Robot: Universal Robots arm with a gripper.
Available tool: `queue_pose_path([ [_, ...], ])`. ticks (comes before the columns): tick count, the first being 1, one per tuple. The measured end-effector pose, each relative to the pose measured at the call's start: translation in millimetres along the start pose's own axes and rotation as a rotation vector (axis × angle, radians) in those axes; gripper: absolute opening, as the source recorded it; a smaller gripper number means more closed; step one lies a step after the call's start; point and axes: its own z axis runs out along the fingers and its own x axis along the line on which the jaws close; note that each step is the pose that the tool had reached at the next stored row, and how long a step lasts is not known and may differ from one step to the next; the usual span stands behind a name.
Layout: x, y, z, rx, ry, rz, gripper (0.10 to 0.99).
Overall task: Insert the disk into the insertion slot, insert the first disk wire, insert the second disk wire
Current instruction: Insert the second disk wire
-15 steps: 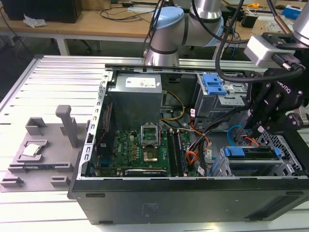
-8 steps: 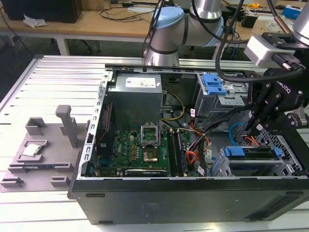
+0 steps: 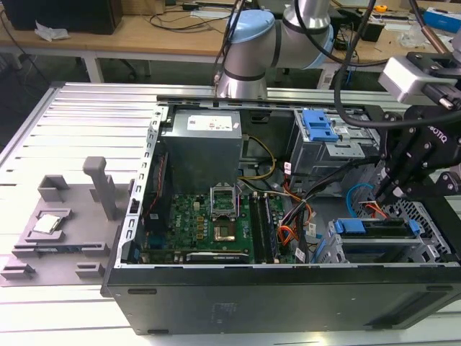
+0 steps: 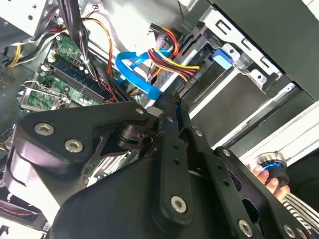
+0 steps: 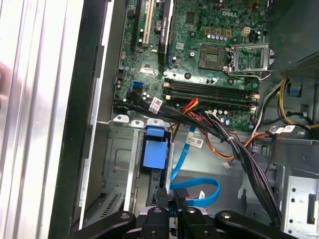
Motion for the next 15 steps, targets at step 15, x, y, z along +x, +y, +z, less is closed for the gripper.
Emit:
queue_pose_path([
  [15,13.6,-0.1,18.3,0.003,-0.0329,0.077,0.165],
])
